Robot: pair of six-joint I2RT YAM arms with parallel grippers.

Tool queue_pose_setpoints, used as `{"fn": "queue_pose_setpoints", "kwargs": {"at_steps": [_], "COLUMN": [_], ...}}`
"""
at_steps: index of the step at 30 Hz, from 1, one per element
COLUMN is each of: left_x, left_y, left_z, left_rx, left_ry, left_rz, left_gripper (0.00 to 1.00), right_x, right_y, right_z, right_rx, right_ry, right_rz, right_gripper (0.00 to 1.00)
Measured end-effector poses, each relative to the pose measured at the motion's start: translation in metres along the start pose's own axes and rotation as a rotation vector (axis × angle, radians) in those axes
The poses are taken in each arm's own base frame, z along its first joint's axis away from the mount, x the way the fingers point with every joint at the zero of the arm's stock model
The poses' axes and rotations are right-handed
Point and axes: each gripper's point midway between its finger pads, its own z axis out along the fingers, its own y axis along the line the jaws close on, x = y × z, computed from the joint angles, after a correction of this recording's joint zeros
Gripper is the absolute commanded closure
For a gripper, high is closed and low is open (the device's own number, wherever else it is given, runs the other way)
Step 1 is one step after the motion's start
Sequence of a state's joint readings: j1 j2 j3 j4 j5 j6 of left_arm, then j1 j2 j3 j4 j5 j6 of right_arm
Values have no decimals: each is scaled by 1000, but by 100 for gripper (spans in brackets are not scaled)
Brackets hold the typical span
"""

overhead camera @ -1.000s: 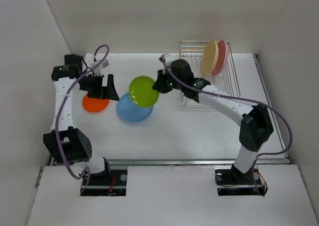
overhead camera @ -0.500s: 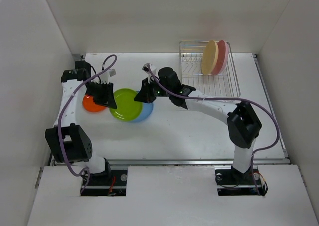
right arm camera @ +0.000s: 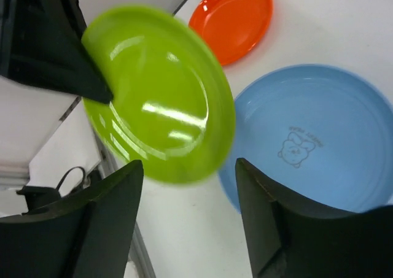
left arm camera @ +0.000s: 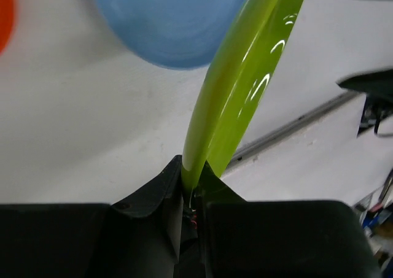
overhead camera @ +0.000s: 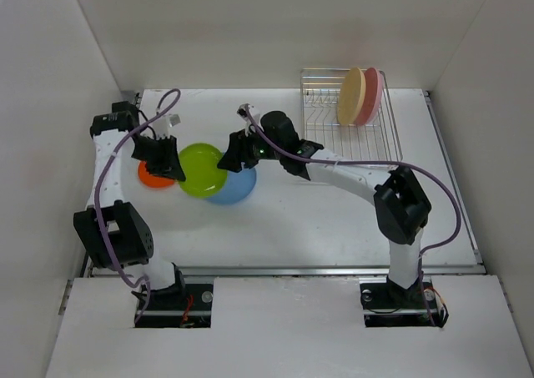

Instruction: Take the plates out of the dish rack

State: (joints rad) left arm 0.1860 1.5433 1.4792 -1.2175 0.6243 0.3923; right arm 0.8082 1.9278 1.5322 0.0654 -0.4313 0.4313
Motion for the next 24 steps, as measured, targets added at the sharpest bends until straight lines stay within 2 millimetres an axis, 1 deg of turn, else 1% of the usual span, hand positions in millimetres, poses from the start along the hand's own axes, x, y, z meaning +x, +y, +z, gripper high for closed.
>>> {"fn": "queue_pose_setpoints", "kwargs": {"at_steps": [1, 5, 9, 13, 17, 18, 20, 21, 22, 23, 24], "left_x": [-5, -25, -36, -37, -42, -44, -45, -45, -44, -44, -44], "left_y": [10, 61, 116, 169, 208, 216, 227, 230, 232, 234, 235], "left_z": [-3, -18, -22, -12, 12, 18, 29, 33, 35, 36, 37], "left_rx": [-19, -82, -117, -132, -141, -143, -150, -149, -154, -158, -164], "left_ry": [-16, -96, -165, -184, -151, -145, -128, -118, -111, -106, -100], "left_rz": [-38, -208, -408, -611, -727, -742, -767, -776, -780, -781, -782], "left_gripper": [100, 100, 100, 100, 100, 98, 88, 80, 64, 58, 55], "right_x": [-2, -12, -16, -16, -12, -12, -11, -10, -10, -8, -8], "right_y": [-3, -14, -32, -45, -48, -48, -48, -49, -48, -48, -48], "right_z": [1, 0, -3, -7, -8, -8, -9, -10, -12, -14, -15], "right_rx": [20, 94, 171, 219, 230, 232, 235, 237, 241, 244, 247], "right_ry": [-7, -41, -60, -62, -51, -48, -45, -44, -44, -41, -40], "right_rz": [6, 30, 57, 71, 76, 77, 78, 78, 79, 80, 80], "right_gripper": [26, 25, 25, 25, 25, 25, 25, 25, 25, 25, 25]}}
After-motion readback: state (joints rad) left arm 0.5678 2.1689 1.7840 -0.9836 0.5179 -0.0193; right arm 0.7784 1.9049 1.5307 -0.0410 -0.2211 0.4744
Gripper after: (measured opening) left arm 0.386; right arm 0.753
